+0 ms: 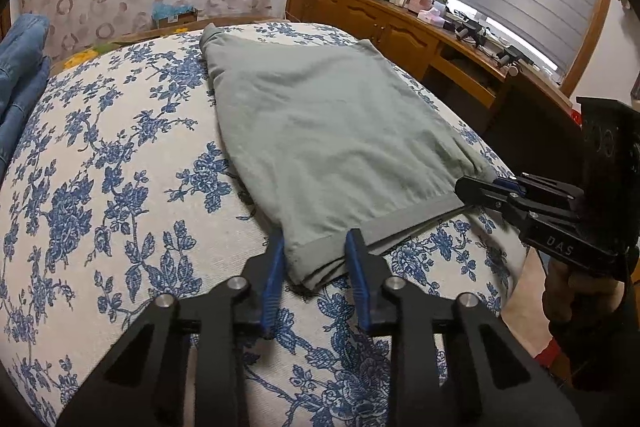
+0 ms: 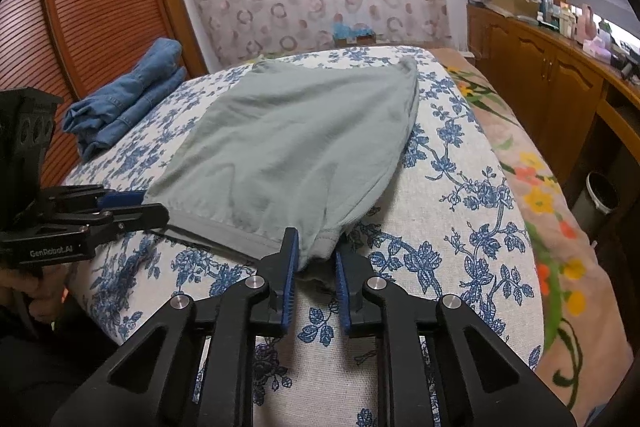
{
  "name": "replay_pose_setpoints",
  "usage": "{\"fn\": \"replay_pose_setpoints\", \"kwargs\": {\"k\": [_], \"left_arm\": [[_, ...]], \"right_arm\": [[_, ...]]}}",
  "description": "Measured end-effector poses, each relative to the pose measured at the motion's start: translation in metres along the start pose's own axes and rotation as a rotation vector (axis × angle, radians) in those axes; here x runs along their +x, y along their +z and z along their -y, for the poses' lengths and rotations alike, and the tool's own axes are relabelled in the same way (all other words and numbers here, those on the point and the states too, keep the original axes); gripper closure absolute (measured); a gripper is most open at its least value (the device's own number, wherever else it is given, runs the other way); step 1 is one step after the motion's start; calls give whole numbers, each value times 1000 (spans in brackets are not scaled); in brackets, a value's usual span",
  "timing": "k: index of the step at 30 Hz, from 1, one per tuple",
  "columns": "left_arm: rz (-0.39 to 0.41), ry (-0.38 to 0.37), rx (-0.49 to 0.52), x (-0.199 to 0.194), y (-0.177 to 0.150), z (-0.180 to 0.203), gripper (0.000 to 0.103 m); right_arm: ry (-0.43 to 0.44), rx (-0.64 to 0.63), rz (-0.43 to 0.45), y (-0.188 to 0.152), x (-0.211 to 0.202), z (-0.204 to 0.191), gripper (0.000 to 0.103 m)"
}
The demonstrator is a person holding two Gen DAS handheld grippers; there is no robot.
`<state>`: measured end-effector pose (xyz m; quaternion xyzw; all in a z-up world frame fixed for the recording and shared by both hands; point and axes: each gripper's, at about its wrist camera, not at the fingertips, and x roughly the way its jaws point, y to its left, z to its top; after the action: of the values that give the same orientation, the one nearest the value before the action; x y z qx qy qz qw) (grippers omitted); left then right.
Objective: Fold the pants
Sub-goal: 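Close both grippers on the grey-green shirt hem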
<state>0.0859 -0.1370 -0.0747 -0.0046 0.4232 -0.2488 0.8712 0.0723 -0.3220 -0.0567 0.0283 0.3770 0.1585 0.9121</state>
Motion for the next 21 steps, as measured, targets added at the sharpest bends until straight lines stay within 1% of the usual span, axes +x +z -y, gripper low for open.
{"fn": "replay_pose_setpoints", "kwargs": {"k": [1,2,3,5,11,21], "left_arm": [[-1,5,4,0,1,1,84],[0,11,6,-1,2,1,89],[0,11,9,-1,4,2,92],[3,12,16,-2,6,2,96],[14,13,36,-8,8,6,99],[42,13,53,-20,12,9,99]], "right_arm": [[0,0,0,0,0,0,90],[1,-1,1,0,0,0,90],[-1,1,3,0,0,0,92],[-1,0,7,1,0,-1,93],[-1,-15,22,3,-5,-2,95],[-3,-37,45,6,-11,-5,95]]}}
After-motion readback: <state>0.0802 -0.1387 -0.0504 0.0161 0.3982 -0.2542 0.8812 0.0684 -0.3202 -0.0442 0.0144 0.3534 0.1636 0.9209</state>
